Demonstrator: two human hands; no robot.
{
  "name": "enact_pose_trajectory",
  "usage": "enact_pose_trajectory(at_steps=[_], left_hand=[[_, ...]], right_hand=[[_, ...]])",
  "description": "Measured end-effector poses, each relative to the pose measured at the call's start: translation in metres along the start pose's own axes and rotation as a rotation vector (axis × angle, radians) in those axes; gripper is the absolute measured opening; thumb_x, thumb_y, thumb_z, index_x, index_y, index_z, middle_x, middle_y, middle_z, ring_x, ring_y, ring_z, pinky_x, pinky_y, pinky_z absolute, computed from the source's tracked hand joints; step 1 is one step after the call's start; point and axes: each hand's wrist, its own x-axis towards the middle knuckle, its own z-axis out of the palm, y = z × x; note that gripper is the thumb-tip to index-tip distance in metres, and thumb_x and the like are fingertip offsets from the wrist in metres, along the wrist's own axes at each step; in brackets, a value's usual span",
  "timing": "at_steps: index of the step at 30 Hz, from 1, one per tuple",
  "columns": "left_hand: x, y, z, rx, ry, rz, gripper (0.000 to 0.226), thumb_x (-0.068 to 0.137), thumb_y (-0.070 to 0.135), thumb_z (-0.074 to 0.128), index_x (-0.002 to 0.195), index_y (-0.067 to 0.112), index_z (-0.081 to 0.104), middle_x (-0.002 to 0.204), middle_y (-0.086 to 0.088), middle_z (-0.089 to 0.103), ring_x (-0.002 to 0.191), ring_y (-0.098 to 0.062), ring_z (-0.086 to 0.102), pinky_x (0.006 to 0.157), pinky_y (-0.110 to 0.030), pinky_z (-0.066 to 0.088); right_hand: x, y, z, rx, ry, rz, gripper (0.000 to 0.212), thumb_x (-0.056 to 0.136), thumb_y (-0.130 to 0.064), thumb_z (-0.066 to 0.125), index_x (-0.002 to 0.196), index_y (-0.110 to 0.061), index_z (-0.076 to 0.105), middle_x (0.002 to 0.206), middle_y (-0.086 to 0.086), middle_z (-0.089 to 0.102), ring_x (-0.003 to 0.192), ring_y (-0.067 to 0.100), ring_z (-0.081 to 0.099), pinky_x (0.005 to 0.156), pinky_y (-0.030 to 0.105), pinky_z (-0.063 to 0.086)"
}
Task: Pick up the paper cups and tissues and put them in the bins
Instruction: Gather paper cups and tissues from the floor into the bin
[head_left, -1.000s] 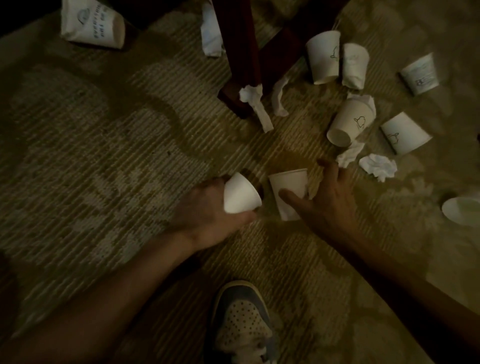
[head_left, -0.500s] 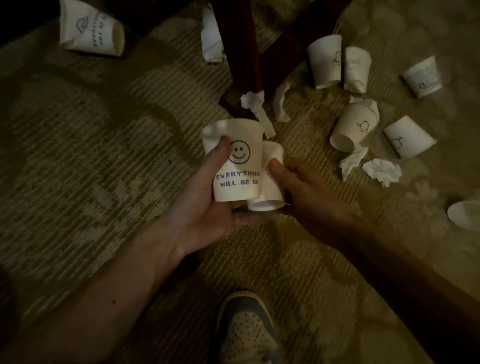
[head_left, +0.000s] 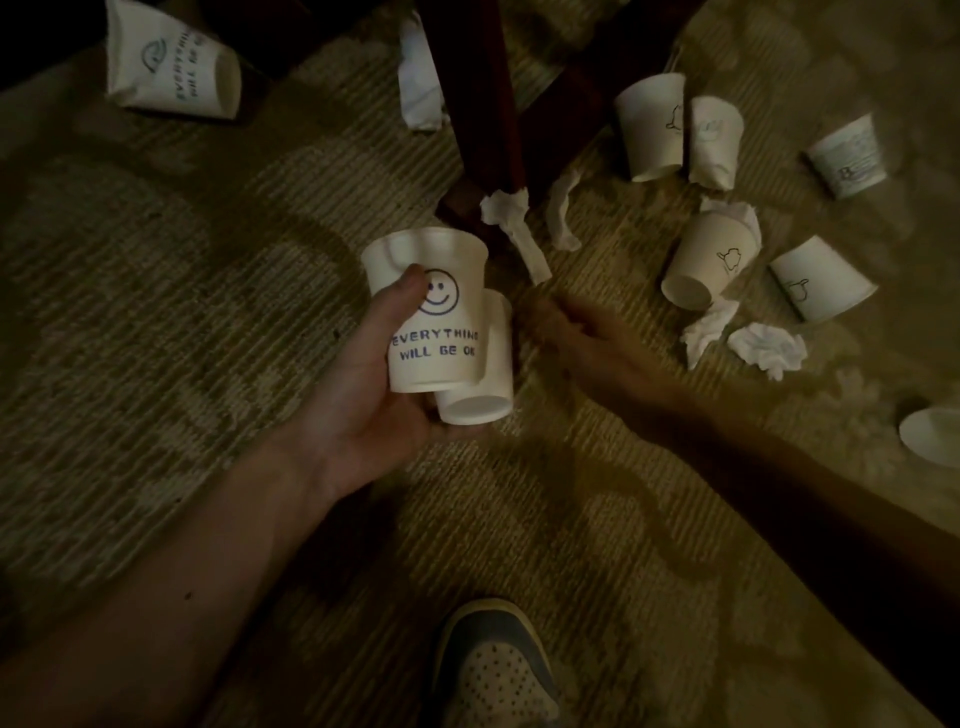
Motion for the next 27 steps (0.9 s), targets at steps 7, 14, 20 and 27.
enact_pose_trajectory(at_steps=[7,14,20,27], left_hand=[[0.003,0.004,-0.005,0.005,-0.006,0.010,0.058,0.072,0.060,0.063,0.118,0.026,0.069,0.125,-0.006,0.066,0.110,-0.024,0.065,0.093,-0.055,0.048],[0.007,0.006,-0.004,-0.011,-0.010,-0.001,0.064,0.073,0.059,0.065,0.126,0.024,0.063,0.130,-0.007,0.063,0.115,-0.027,0.062,0.094,-0.059,0.046],[0.012,0.003,-0.002,0.009,-0.027,-0.017,0.070,0.071,0.062,0.066,0.130,0.025,0.061,0.132,-0.008,0.062,0.117,-0.028,0.062,0.088,-0.056,0.050],[0.020,-0.010,0.010,-0.007,-0.058,-0.107,0.060,0.067,0.059,0.073,0.119,0.029,0.070,0.128,-0.005,0.065,0.116,-0.026,0.063,0.090,-0.058,0.049]], right_hand=[[0.064,-0.008,-0.014,-0.512,0.008,-0.181,0.042,0.100,-0.038,0.045,0.140,-0.026,0.049,0.157,0.016,0.024,0.133,0.027,0.043,0.107,0.035,0.037],[0.087,-0.006,-0.008,-0.439,0.096,-0.248,0.036,0.097,-0.033,0.057,0.127,-0.013,0.059,0.123,0.006,0.060,0.098,0.006,0.050,0.066,0.006,0.037],[0.074,0.007,0.003,-0.452,0.222,-0.299,0.029,0.090,-0.036,0.065,0.100,-0.009,0.072,0.082,-0.003,0.063,0.071,0.003,0.058,0.053,0.008,0.035],[0.015,0.044,-0.018,-0.301,0.359,-0.133,0.024,0.092,-0.052,0.056,0.080,-0.031,0.058,0.066,-0.016,0.059,0.059,-0.007,0.060,0.043,0.009,0.038]])
